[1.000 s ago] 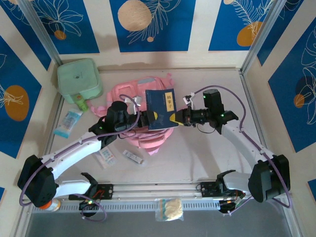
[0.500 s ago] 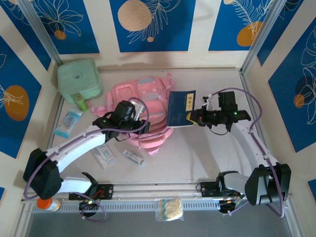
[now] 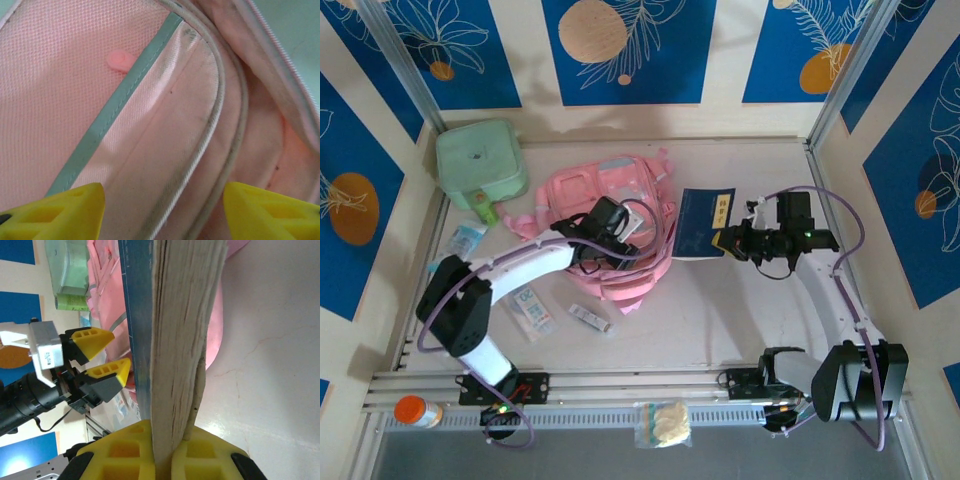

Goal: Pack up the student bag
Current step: Open the student bag at the top-center of the table.

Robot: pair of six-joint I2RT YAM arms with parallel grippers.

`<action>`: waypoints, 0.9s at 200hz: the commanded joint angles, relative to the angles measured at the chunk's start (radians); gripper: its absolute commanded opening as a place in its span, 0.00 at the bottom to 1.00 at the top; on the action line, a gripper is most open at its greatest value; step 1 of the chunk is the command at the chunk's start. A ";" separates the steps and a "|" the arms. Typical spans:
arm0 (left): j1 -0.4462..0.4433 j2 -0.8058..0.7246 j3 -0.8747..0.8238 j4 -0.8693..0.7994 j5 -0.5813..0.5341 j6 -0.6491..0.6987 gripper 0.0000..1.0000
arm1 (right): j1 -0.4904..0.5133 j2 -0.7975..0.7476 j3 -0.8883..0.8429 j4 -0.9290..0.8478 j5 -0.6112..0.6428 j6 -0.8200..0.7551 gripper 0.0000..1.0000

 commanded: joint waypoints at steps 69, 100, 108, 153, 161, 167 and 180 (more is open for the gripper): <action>-0.094 0.072 0.026 -0.004 0.230 0.040 0.60 | -0.030 -0.006 -0.044 0.043 -0.059 0.008 0.00; -0.097 0.120 0.060 -0.028 0.179 0.043 0.52 | -0.035 -0.004 -0.045 0.041 -0.059 0.004 0.00; -0.097 0.126 0.069 -0.035 0.181 0.047 0.49 | -0.036 -0.005 -0.046 0.042 -0.063 0.003 0.00; -0.096 0.085 0.074 -0.040 0.153 0.052 0.38 | -0.049 -0.013 -0.055 0.042 -0.069 0.000 0.00; -0.096 0.072 0.071 -0.036 0.157 0.048 0.41 | -0.050 -0.013 -0.055 0.042 -0.071 0.000 0.00; -0.096 0.064 0.068 -0.032 0.159 0.048 0.42 | -0.049 -0.014 -0.056 0.041 -0.072 0.000 0.00; -0.094 0.049 0.059 -0.029 0.148 0.045 0.42 | -0.051 -0.015 -0.056 0.041 -0.071 0.001 0.00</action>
